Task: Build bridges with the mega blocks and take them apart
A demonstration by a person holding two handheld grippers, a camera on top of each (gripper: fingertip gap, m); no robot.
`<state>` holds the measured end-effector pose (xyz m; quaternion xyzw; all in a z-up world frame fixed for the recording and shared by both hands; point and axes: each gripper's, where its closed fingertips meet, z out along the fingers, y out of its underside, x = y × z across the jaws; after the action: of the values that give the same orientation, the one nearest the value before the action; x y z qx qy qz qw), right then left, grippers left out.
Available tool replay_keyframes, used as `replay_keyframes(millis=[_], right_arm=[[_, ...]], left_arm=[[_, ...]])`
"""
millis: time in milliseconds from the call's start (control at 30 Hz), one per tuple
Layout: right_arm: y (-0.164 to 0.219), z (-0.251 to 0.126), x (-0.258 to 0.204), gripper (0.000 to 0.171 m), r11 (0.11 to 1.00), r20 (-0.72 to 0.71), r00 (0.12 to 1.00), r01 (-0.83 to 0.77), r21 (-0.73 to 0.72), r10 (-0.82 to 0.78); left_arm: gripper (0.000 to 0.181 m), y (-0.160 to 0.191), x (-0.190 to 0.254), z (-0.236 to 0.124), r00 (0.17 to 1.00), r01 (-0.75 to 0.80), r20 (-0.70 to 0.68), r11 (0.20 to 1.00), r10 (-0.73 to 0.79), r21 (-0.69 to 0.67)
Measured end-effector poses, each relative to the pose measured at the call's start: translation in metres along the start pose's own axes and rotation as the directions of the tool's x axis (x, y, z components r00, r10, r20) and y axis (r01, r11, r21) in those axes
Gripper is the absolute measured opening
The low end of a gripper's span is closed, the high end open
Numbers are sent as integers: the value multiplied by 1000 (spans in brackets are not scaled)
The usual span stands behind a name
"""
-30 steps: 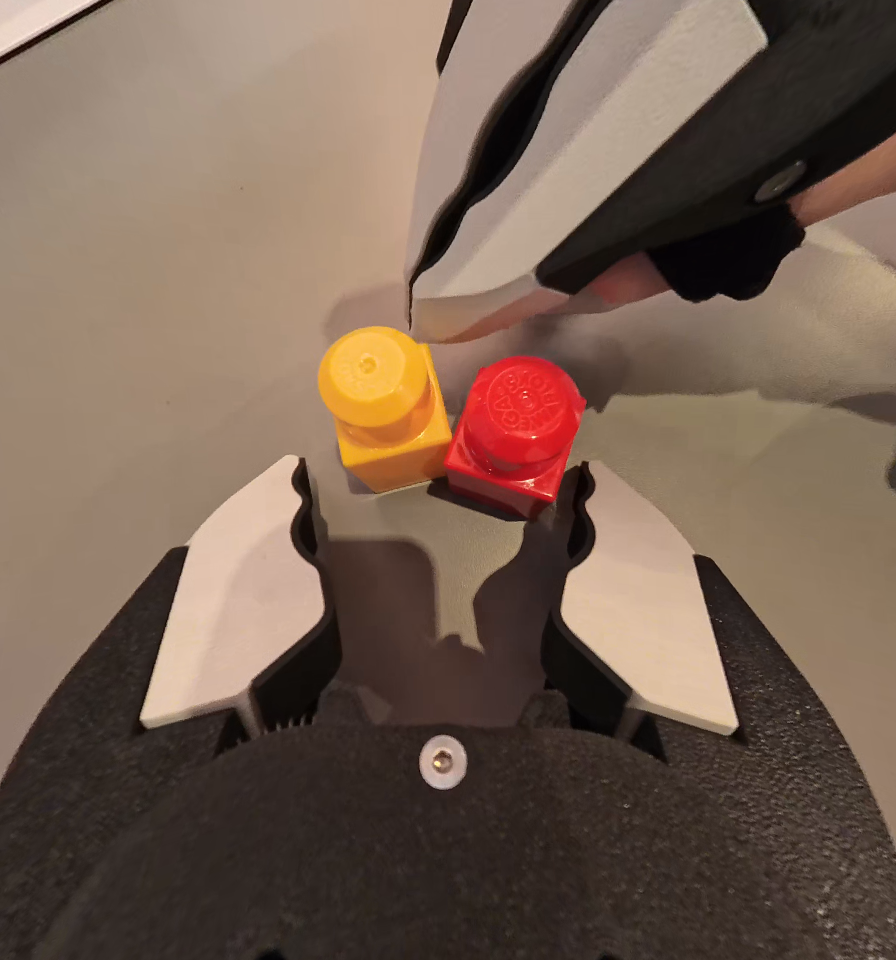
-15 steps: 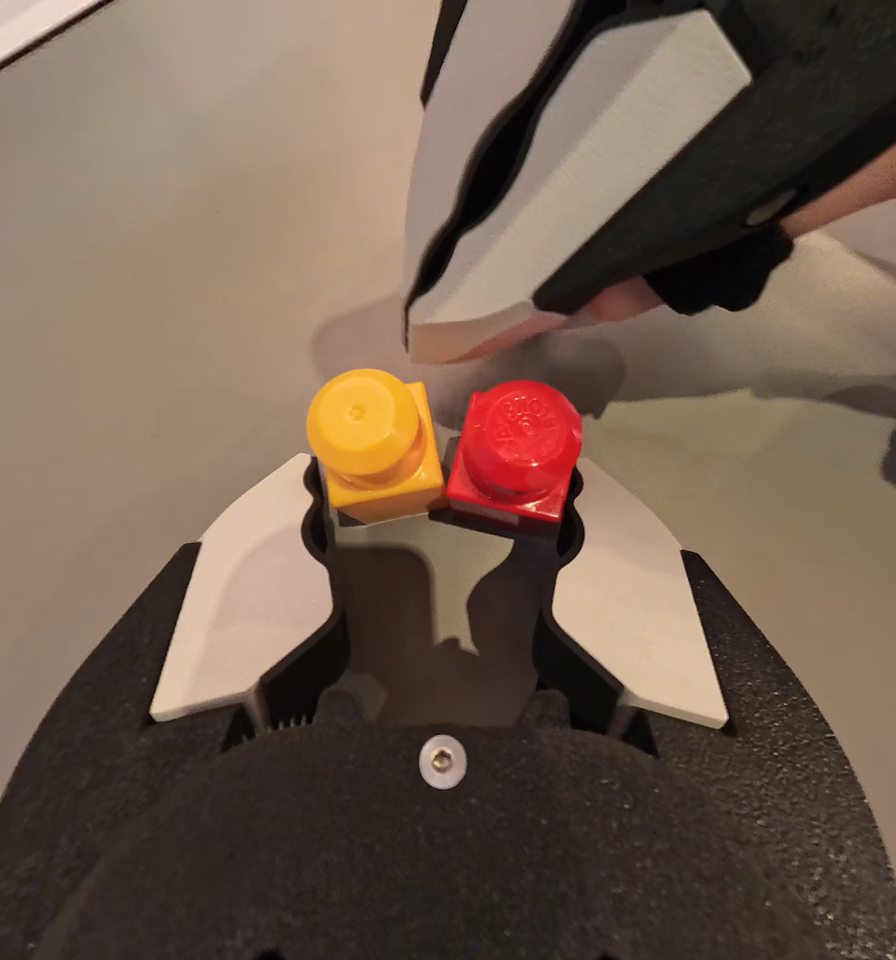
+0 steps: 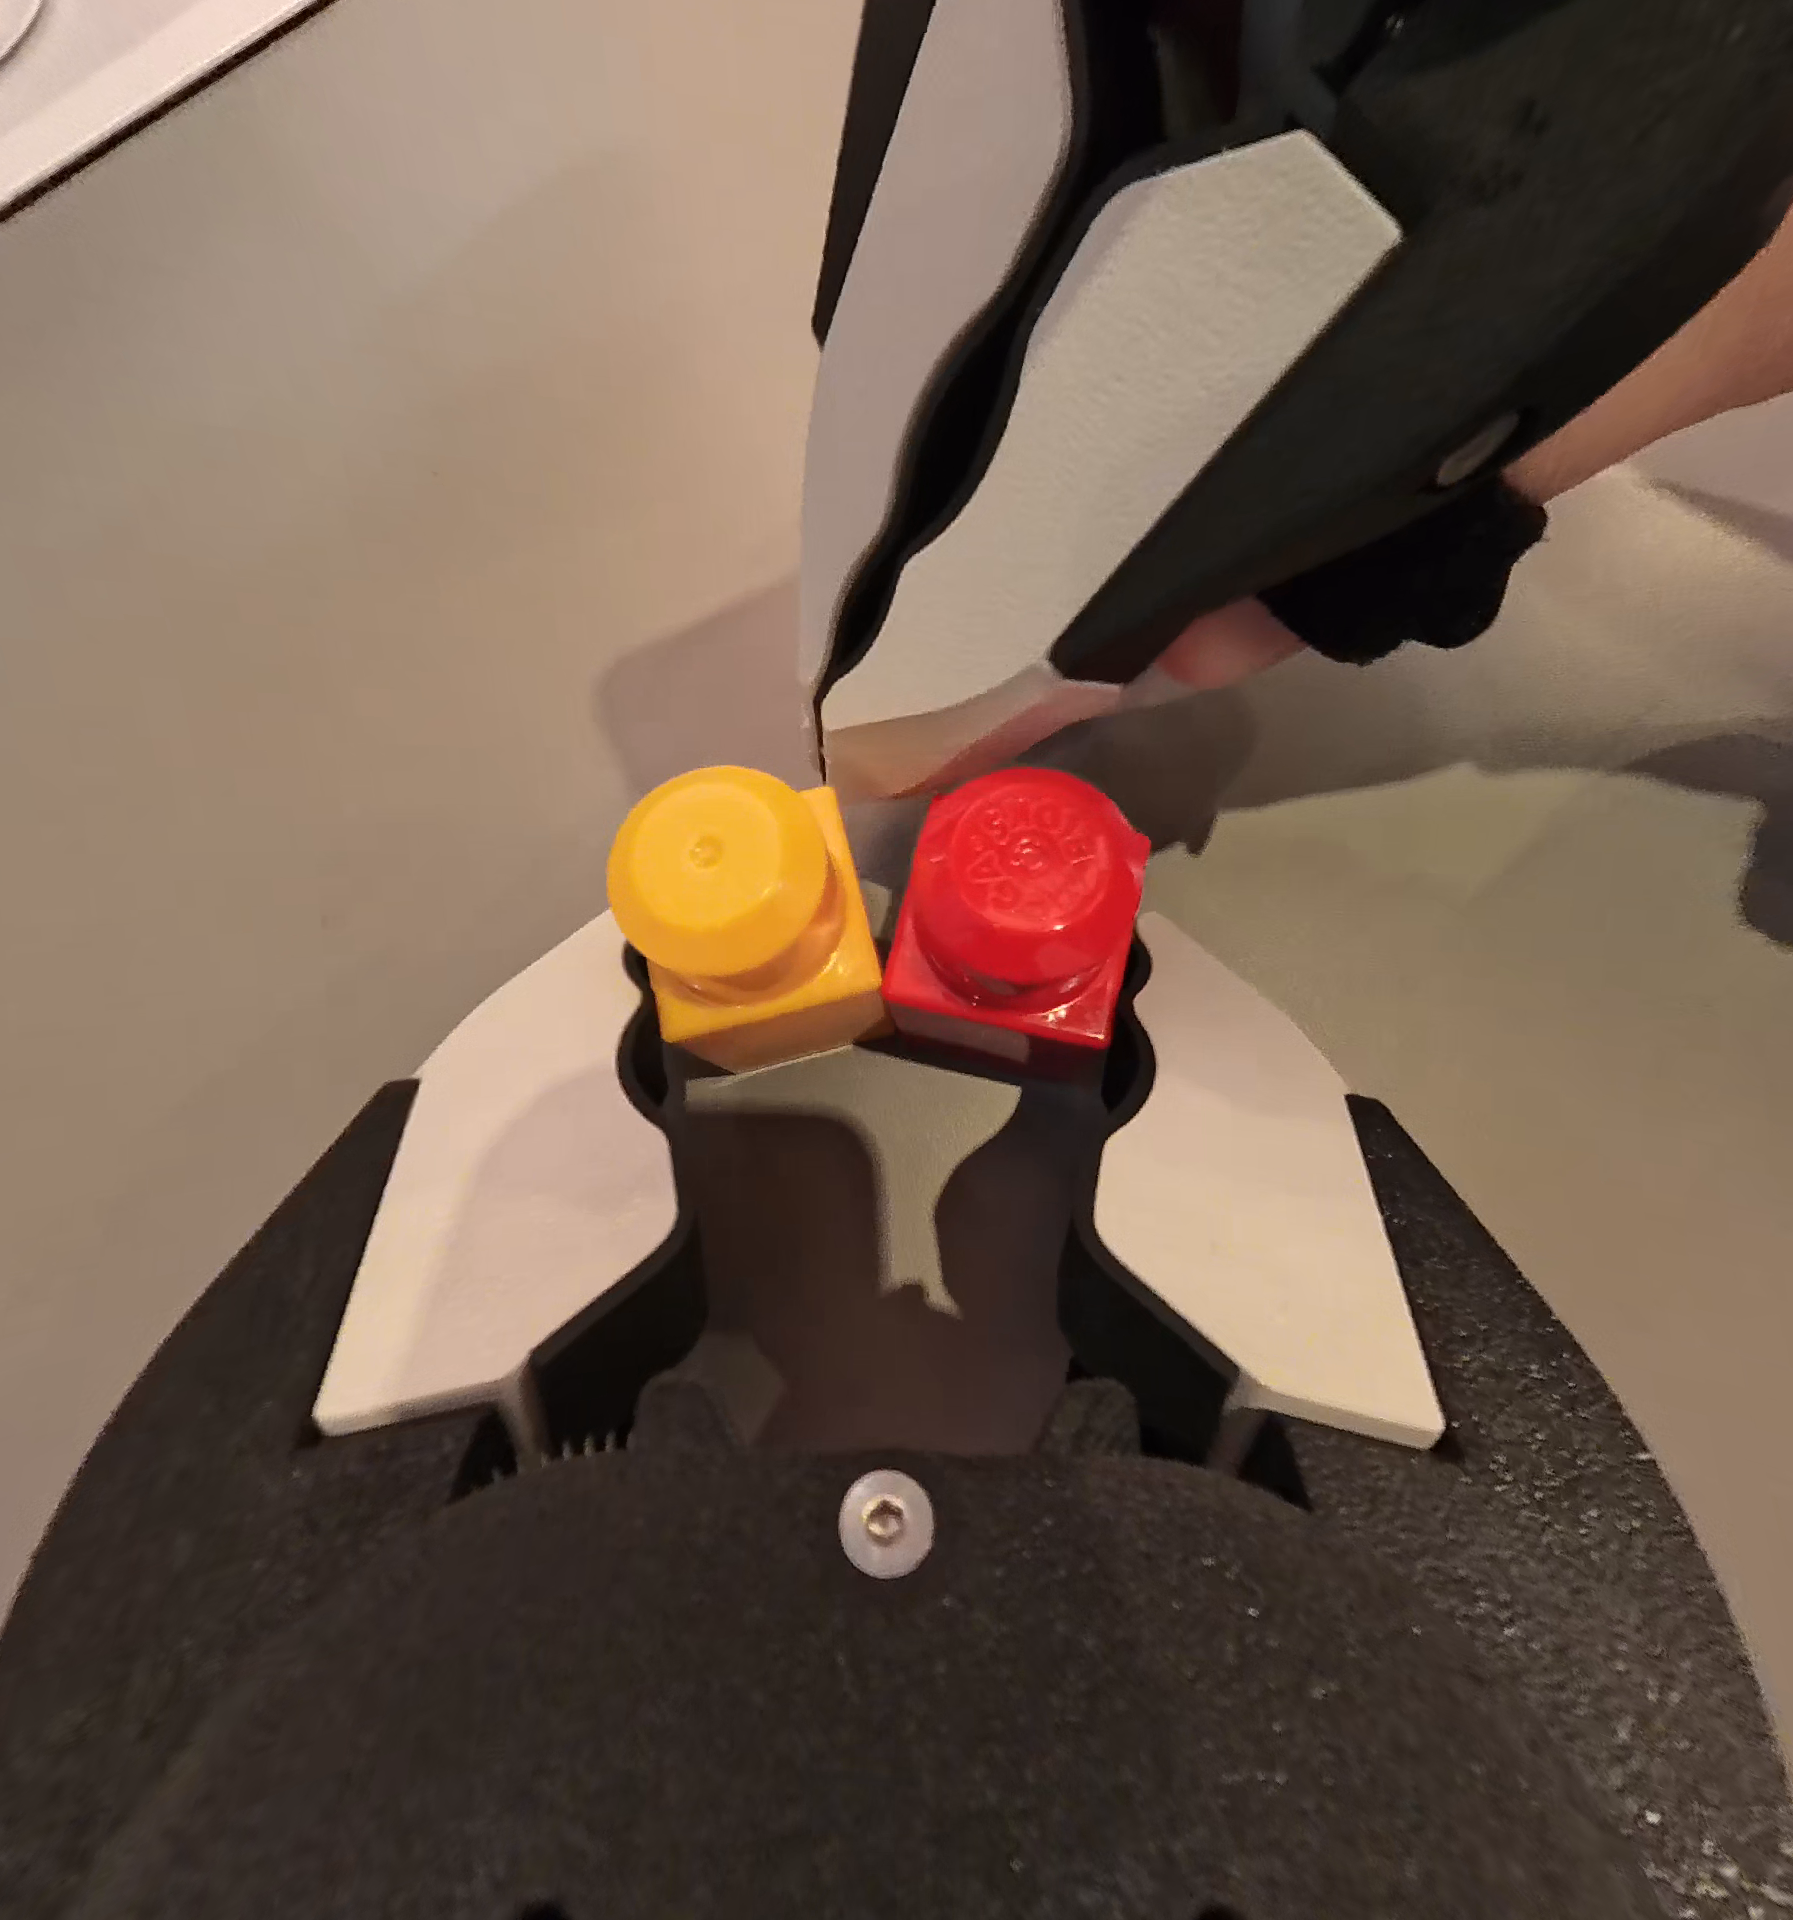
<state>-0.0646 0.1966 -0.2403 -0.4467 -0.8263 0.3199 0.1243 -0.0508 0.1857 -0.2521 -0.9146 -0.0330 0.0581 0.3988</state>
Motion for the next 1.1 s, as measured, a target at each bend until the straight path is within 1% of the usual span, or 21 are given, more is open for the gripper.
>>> replay_keyframes(millis=[133, 300, 433, 533, 633, 700, 867, 967, 1100], right_arm=[[-4, -3, 6, 0, 1000, -28, 1000, 1, 27, 0], [-11, 1, 14, 0, 999, -76, 997, 27, 20, -26], [-10, 5, 7, 0, 999, -45, 998, 48, -4, -48], [-7, 4, 2, 0, 999, -15, 999, 41, -2, -41], [-4, 2, 1, 0, 1000, -5, 1000, 27, 1, -27], [-4, 1, -2, 0, 1000, 13, 1000, 17, 7, -17], [1, -1, -2, 0, 1000, 7, 1000, 8, -9, -8], [4, -3, 1, 0, 1000, -24, 1000, 2, -19, -2], [7, -6, 3, 0, 1000, -51, 999, -2, -21, 1]], left_arm=[[84, -1, 0, 1, 1000, -7, -10, 1000, 7, 0], [83, -1, 0, 1, 1000, -9, -11, 1000, 9, 0], [85, -1, 1, 1, 1000, -15, -15, 1000, 15, 1], [93, -1, 0, 2, 1000, -14, -6, 1000, 14, -3], [88, -1, 2, 3, 999, -14, -28, 1000, 14, -7], [88, -2, 3, 3, 999, -24, -38, 1000, 24, -7], [89, -2, 3, 5, 999, -17, -39, 1000, 17, -12], [98, -2, -1, 4, 1000, -5, -4, 1000, 5, -12], [100, 1, -3, 3, 999, 41, 29, 999, -41, -20]])
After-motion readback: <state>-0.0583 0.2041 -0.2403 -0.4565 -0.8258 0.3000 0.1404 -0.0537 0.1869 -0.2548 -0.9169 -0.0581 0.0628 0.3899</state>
